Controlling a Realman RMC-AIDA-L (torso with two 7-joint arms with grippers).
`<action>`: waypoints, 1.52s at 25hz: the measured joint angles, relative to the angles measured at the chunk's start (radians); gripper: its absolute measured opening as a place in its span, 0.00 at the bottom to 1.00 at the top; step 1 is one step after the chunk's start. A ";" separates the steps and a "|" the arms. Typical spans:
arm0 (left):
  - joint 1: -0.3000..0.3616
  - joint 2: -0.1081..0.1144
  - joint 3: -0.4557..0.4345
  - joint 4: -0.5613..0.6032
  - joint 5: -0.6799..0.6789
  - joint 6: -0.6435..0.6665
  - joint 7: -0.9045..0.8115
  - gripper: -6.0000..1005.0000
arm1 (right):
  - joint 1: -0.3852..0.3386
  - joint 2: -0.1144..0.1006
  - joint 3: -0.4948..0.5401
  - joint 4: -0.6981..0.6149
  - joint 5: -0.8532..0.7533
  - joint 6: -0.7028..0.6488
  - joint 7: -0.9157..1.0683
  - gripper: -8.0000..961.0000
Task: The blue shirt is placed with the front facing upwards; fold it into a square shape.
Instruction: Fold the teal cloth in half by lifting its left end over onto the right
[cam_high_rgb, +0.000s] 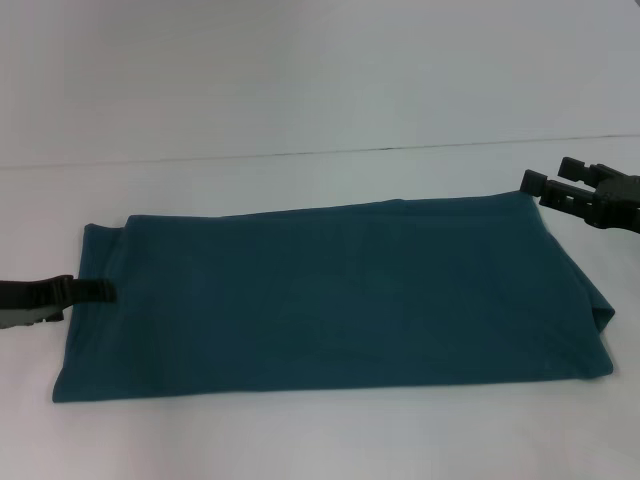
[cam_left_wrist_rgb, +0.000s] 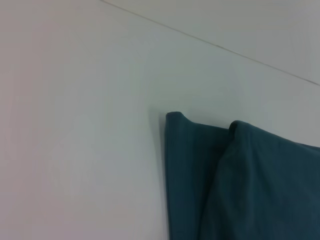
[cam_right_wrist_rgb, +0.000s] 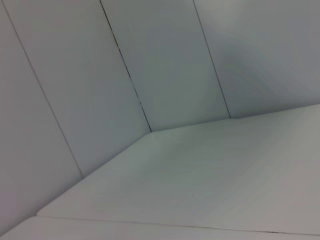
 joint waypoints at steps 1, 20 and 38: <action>0.000 0.000 0.000 0.000 0.000 0.000 0.000 0.87 | 0.000 0.000 0.000 0.000 0.000 0.000 0.000 0.95; -0.008 -0.001 0.006 -0.028 0.000 -0.005 0.000 0.87 | 0.002 0.000 0.001 0.000 0.001 0.012 0.001 0.95; -0.010 0.000 0.007 -0.023 0.015 -0.019 0.000 0.87 | 0.003 0.000 0.004 0.000 0.001 0.010 0.005 0.95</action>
